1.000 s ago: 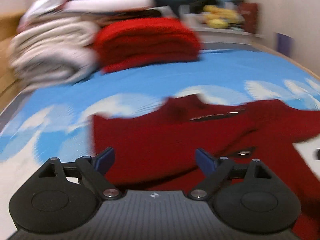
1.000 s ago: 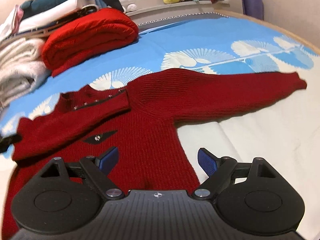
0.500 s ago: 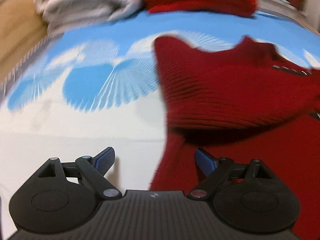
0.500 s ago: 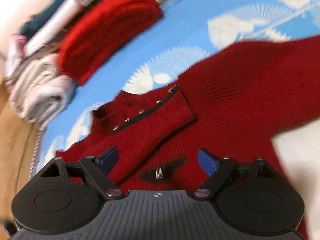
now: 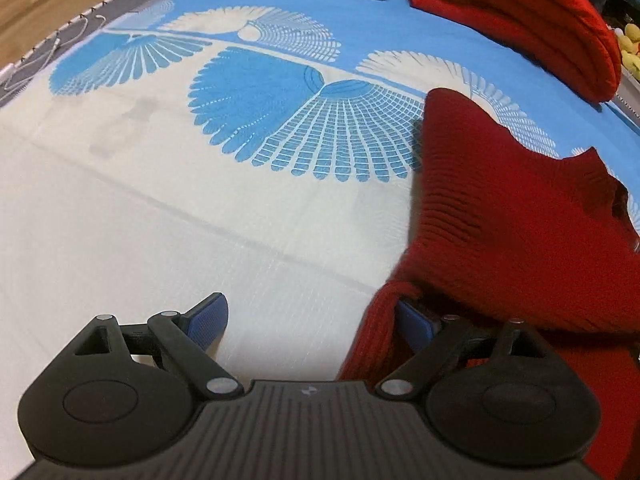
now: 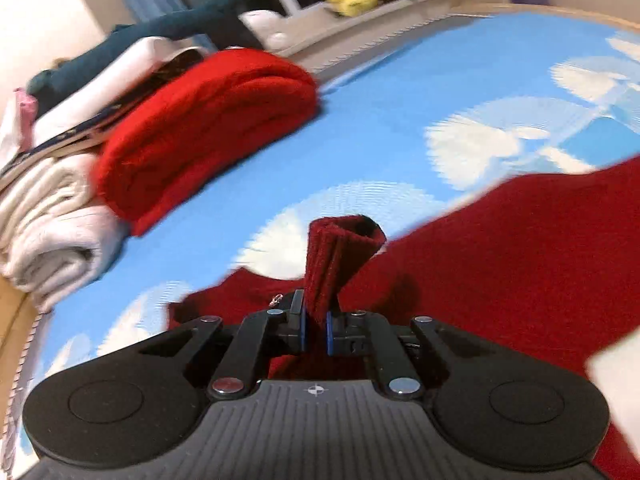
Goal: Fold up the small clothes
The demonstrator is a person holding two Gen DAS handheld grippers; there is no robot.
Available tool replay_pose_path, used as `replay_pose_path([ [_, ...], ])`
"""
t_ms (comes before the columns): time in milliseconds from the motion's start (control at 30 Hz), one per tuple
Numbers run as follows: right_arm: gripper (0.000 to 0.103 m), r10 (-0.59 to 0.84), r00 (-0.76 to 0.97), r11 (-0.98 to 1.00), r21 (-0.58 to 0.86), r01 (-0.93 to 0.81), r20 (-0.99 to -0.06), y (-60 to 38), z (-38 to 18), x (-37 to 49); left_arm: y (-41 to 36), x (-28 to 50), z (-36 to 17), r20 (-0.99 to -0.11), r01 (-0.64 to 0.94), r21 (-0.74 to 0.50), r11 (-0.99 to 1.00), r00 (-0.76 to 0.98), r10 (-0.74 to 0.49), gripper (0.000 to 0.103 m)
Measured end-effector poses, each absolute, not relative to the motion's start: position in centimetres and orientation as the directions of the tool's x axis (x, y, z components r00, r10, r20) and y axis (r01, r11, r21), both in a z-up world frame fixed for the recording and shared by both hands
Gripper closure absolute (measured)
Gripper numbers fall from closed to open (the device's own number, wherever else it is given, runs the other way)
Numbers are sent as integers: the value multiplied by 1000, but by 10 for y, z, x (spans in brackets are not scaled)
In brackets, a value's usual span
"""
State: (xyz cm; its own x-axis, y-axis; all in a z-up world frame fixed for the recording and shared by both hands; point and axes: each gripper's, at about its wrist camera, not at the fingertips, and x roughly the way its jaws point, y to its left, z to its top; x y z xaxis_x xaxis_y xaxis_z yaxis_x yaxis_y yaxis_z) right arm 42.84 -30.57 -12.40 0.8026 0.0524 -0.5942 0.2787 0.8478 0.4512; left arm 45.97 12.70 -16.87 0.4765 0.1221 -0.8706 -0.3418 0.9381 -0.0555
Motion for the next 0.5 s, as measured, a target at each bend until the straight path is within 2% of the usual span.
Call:
replay_pose_path([
  [67,94,63,709,872,384,303,-702,-316,-158,438,122,459,-170,-869,-326,-12,945,472,152,5],
  [100,94,104,675,869,397,296,-731,-323,-175,440,119,458,-169,-865,-324,4,946,474,166,4],
  [133,92,126,715,862,433,263,-687,-329,-177,435,116,457,-167,-861,-318,16,948,478,174,4],
  [167,90,152,710,867,438,238,-688,-333,-174,432,113,457,-166,-856,-307,32,951,483,185,4],
  [267,62,167,677,862,439,254,-717,-347,-159,421,100,454,-154,-824,-268,99,958,517,230,4],
  [300,44,141,683,866,424,266,-717,-352,-152,416,95,451,-148,-805,-260,119,958,539,247,4],
  [333,39,86,703,879,386,279,-706,-356,-143,409,91,448,-141,-781,-259,144,955,563,271,4],
  [400,40,-6,760,922,291,256,-650,-355,-126,398,85,444,-130,-744,-260,162,952,601,291,4],
  [467,57,-2,801,957,231,175,-599,-349,-118,395,83,442,-124,-723,-272,137,952,629,284,3],
  [500,74,34,800,965,226,129,-599,-346,-118,399,81,444,-124,-723,-268,124,955,635,272,3],
])
